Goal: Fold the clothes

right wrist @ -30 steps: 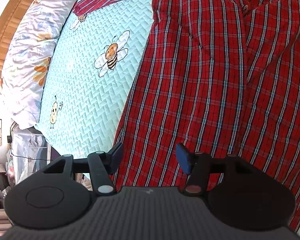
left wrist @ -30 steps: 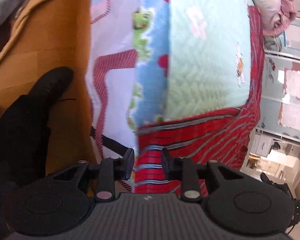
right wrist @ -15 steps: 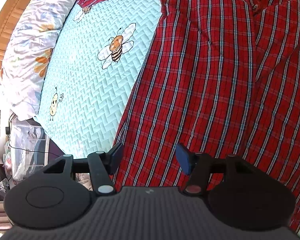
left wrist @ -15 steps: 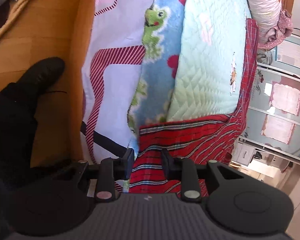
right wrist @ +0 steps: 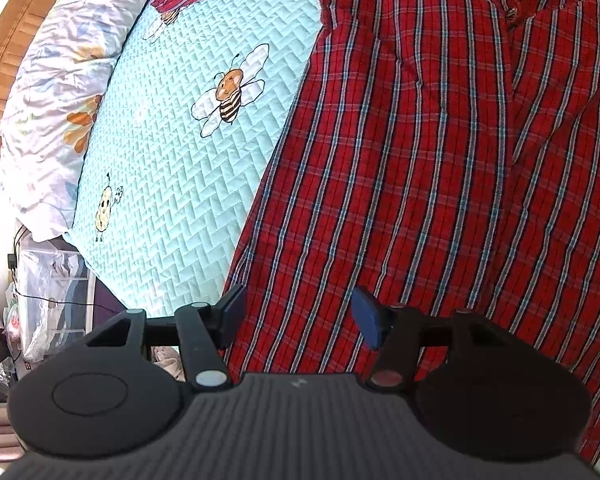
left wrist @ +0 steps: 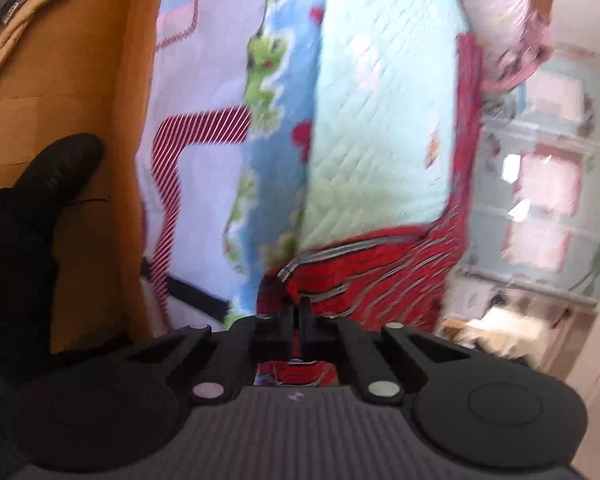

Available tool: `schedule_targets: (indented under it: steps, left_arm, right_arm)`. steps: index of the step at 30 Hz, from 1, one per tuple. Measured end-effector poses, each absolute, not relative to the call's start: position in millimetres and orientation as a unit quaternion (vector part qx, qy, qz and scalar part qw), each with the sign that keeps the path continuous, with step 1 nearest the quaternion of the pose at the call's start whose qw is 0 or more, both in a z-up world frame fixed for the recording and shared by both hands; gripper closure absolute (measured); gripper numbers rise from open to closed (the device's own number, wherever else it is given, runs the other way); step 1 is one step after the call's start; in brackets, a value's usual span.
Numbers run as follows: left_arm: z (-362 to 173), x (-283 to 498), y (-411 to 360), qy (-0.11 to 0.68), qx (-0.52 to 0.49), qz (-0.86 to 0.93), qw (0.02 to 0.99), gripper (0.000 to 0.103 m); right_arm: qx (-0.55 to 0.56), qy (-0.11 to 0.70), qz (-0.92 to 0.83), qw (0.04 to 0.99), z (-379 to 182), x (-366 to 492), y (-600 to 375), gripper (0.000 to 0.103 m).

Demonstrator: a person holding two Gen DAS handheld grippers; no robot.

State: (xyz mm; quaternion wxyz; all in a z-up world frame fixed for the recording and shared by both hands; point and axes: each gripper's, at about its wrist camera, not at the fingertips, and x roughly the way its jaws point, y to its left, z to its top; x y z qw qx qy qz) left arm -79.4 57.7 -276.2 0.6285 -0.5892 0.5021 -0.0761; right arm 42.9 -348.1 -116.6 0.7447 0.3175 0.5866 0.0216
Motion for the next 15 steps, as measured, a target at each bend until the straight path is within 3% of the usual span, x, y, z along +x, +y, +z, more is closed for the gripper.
schedule_targets:
  steps: [6,15]
  left_arm:
    - [-253.4,-90.6,79.9,0.449,-0.635,-0.064,0.625,0.103]
    - [-285.1,-66.0,91.4,0.487,-0.604,-0.048,0.629,0.103]
  right_arm:
    - [0.311,0.588,0.022,0.746,-111.5,46.6,-345.2,0.043]
    - [0.317,0.588,0.004,0.744,-113.2,41.3,-353.7,0.043]
